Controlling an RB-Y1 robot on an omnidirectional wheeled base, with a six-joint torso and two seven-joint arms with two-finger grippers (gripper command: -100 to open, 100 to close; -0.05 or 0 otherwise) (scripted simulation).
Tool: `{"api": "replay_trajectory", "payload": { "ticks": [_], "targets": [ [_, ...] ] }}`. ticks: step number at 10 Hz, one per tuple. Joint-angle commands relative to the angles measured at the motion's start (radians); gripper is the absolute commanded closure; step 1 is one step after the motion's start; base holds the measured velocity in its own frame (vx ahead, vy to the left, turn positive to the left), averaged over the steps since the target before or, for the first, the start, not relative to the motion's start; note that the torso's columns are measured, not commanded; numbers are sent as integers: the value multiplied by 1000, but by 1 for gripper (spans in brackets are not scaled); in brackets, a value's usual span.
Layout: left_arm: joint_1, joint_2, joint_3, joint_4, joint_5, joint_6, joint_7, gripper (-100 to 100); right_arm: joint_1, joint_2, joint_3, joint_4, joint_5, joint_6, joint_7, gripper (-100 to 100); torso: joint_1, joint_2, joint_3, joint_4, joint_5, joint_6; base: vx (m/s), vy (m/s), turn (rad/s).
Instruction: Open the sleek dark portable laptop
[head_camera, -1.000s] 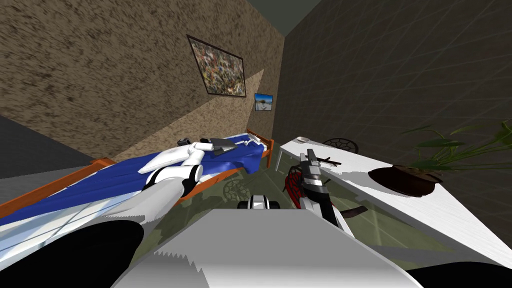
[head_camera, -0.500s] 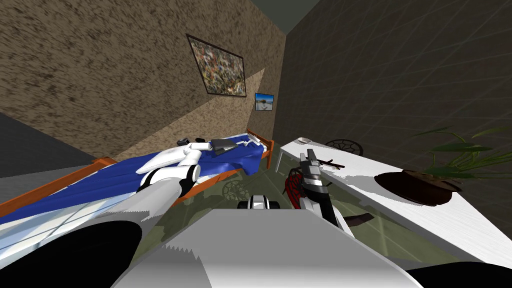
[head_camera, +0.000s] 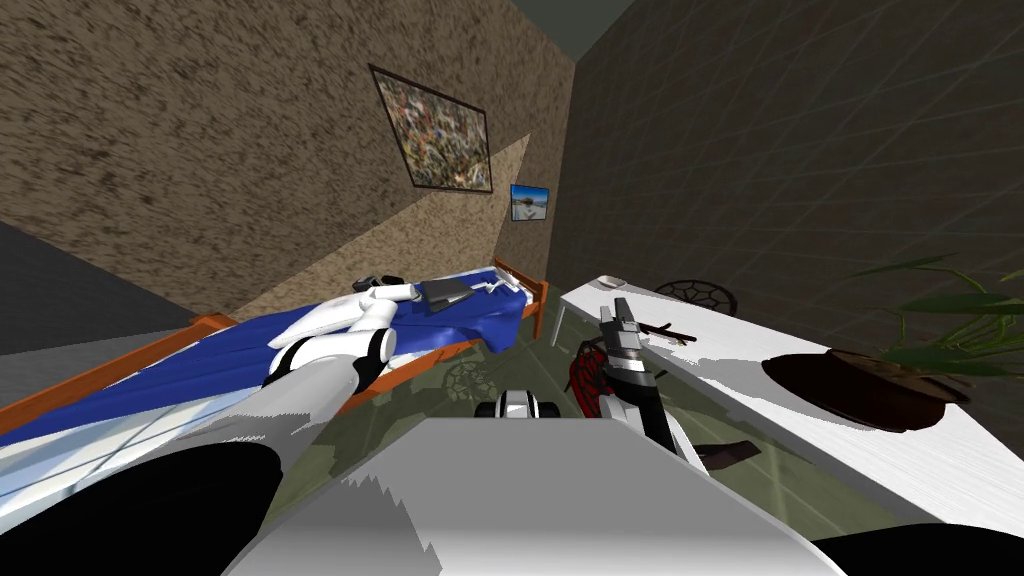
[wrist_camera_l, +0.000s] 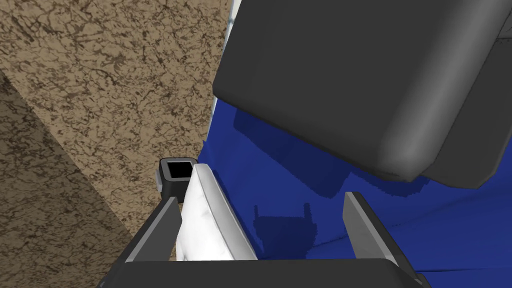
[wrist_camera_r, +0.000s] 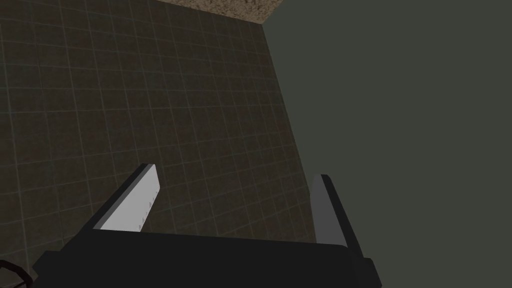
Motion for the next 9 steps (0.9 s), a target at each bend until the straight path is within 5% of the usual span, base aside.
{"api": "replay_trajectory", "payload": {
  "ticks": [1,3,4,7,9],
  "targets": [
    [3,31,24,13,80,2,-82,-100,0,0,0,0,0,0,0,0,-3,-2,-1,0,-1,-2,61,-98,92],
    [3,31,24,13,95,2,-124,-100,0,0,0,0,0,0,0,0,-3,-4,-3,-1,-1,1,35,-42,-22],
    [6,62,48,27,142,5,-164,-100,0,0,0,0,0,0,0,0,0,-2,-2,-1,0,0,64,-80,132],
    [6,62,48,27,185,5,-232,-100,0,0,0,0,0,0,0,0,-2,-2,-2,-1,-1,1,38,-53,24],
    [9,92,72,40,259,8,-298,-100,0,0,0,0,0,0,0,0,-2,-3,-2,-1,-1,-1,59,-77,106]
  ]
}}
